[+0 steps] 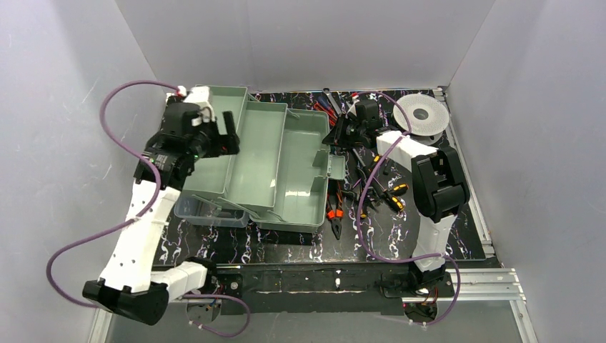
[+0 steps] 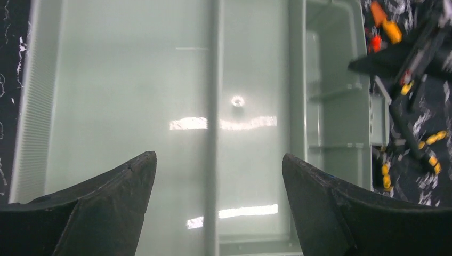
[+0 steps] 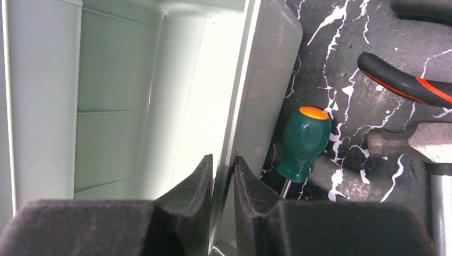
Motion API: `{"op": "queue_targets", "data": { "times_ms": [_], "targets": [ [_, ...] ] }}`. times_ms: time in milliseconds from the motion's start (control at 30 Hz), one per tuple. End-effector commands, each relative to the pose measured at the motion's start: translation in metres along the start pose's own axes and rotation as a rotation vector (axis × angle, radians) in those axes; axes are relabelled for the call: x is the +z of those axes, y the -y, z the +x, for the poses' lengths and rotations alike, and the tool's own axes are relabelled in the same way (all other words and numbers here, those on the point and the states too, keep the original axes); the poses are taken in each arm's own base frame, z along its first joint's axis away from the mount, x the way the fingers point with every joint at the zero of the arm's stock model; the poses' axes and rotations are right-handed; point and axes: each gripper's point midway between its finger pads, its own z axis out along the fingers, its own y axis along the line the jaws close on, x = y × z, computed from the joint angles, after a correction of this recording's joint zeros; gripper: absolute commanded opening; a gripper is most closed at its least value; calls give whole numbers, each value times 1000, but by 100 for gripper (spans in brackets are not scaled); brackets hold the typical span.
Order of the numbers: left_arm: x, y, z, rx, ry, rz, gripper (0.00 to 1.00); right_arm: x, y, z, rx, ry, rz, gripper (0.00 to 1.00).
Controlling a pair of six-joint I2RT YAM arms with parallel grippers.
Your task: Pack the tool kit
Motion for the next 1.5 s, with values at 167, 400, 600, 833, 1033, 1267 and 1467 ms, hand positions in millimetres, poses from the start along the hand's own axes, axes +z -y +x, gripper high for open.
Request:
{"op": "queue_targets", "data": {
  "times_ms": [167, 400, 600, 833, 1033, 1267, 1467],
  "targets": [
    [-46, 73, 67, 354, -195, 50, 87, 1, -19, 19, -106, -32, -103, 33],
    [-47, 141, 133, 453, -277, 85, 87, 2, -18, 21, -101, -32, -107, 42],
    [-31, 121, 148, 473, -309, -64, 90, 0, -19, 20, -103, -23, -107, 45],
    [5, 117, 188, 279, -446, 53, 79, -1, -22, 22, -106, -27, -125, 43],
    [27, 119, 208, 186, -536, 116, 79, -1, -22, 21, -110, -18, -132, 50],
    [51, 98, 202, 91, -550, 105, 48, -13, -27, 13, -136, 30, -131, 60],
    [63, 76, 195, 85, -571, 52, 16, -21, -44, 8, -170, 19, -185, 64]
  ]
}}
